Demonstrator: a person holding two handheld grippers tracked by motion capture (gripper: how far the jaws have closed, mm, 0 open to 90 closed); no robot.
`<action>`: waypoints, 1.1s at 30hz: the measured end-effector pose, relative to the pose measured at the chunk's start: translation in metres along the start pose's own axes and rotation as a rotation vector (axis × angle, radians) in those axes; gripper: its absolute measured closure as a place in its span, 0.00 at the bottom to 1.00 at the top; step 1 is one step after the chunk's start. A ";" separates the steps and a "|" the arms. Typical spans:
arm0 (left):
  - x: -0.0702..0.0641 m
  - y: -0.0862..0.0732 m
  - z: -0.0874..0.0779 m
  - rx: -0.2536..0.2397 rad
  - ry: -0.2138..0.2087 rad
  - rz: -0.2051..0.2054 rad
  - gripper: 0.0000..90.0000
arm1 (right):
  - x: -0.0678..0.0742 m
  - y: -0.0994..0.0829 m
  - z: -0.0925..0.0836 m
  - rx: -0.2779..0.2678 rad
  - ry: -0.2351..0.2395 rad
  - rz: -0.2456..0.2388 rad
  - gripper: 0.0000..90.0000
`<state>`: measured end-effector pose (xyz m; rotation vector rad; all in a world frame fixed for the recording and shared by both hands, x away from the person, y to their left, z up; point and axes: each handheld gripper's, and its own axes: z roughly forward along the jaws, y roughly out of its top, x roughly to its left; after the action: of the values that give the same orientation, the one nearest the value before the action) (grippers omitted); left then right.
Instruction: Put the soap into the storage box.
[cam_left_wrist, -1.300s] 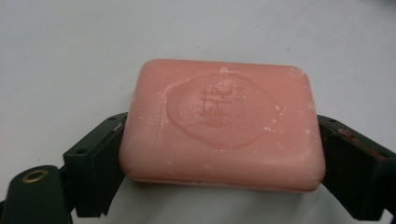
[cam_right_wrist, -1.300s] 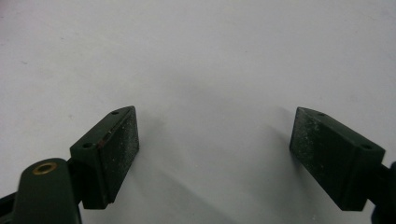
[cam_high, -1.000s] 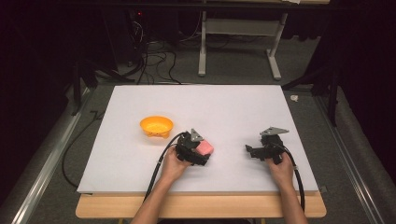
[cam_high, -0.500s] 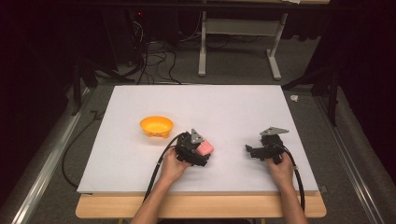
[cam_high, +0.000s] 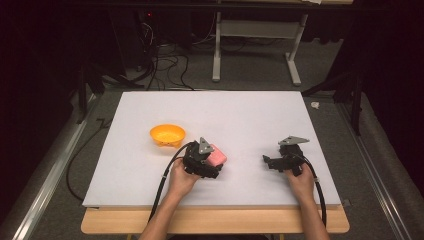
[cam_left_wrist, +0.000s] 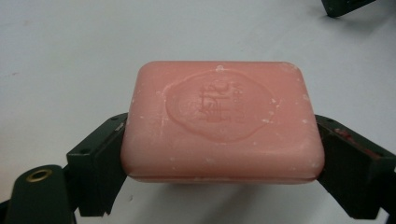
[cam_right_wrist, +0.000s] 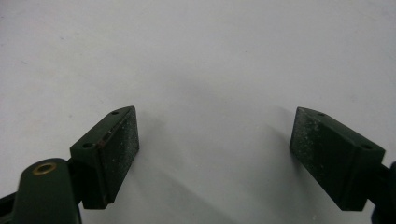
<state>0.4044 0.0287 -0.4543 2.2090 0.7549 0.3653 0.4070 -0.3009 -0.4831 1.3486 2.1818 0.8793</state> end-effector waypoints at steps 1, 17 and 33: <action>0.000 0.000 -0.001 -0.004 -0.001 -0.002 0.15 | 0.000 0.000 0.000 0.000 0.000 0.000 0.18; 0.005 -0.016 -0.025 -0.038 0.018 -0.070 0.15 | 0.000 0.000 0.000 0.000 0.000 0.000 0.18; 0.009 -0.029 -0.043 -0.044 0.052 -0.103 0.15 | 0.000 0.000 0.000 0.000 0.000 -0.001 0.18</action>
<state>0.3792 0.0742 -0.4464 2.1174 0.8775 0.3857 0.4069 -0.3009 -0.4831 1.3476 2.1822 0.8784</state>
